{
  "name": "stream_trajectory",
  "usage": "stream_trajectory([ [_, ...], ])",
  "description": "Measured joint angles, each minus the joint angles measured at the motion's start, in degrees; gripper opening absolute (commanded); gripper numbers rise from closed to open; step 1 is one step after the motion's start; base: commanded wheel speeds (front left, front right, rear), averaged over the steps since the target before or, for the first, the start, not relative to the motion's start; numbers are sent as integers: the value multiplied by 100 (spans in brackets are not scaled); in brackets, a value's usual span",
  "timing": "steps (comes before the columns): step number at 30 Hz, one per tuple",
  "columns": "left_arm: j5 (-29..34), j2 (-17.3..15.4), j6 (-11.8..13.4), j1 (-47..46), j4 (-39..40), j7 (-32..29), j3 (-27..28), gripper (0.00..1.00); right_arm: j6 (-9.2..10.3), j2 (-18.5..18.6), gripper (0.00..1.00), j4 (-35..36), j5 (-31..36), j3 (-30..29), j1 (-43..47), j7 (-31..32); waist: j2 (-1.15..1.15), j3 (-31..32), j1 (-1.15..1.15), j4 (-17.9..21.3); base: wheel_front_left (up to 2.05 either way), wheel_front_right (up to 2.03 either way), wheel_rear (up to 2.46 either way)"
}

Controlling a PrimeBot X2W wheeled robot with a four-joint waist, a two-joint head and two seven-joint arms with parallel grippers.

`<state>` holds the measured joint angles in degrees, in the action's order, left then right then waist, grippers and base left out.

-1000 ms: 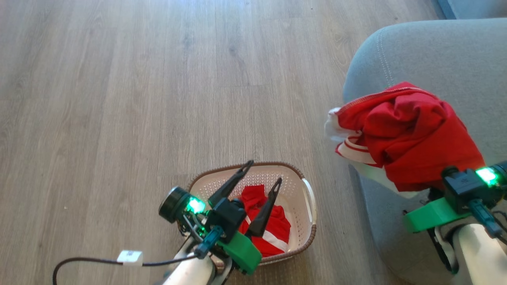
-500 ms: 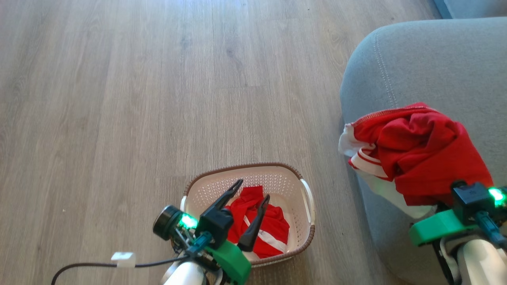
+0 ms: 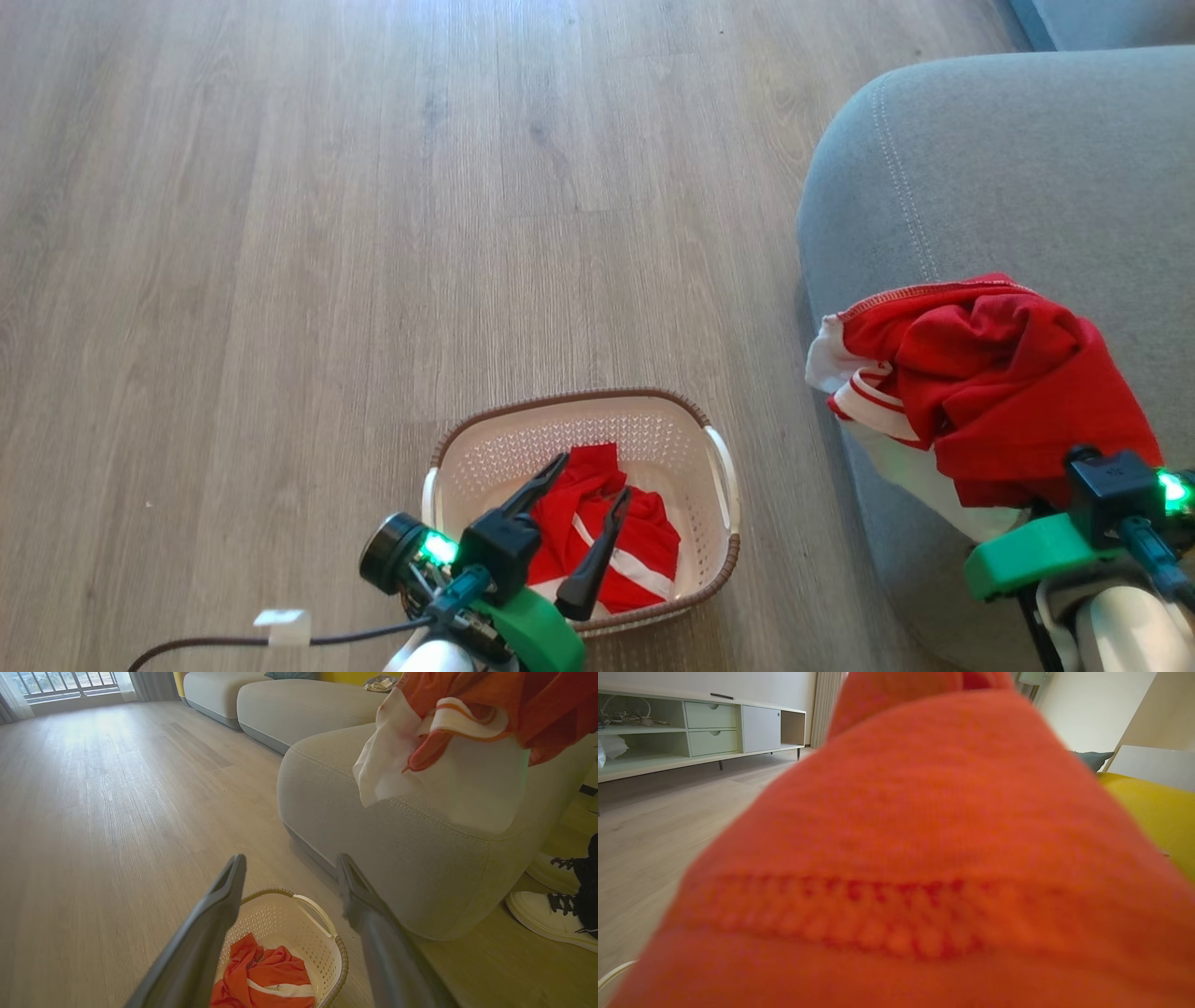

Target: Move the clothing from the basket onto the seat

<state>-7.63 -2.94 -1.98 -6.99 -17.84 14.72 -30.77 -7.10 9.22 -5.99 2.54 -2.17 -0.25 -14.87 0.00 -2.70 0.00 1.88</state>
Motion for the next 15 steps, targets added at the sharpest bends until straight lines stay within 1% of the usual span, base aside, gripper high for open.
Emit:
stream_trajectory([
  [11, 5, 0, -33, -9, -2, 0, 53, 100, 0, 0, 0, 13, 0, -41, -17, 0, 0, -112, 0, 20, 0, 0, 0],
  [15, 5, 0, 23, -18, 12, 0, 91, 100, 0, 2, 0, 30, -1, -56, -20, 0, 0, -125, 0, 62, 0, 0, 0],
])
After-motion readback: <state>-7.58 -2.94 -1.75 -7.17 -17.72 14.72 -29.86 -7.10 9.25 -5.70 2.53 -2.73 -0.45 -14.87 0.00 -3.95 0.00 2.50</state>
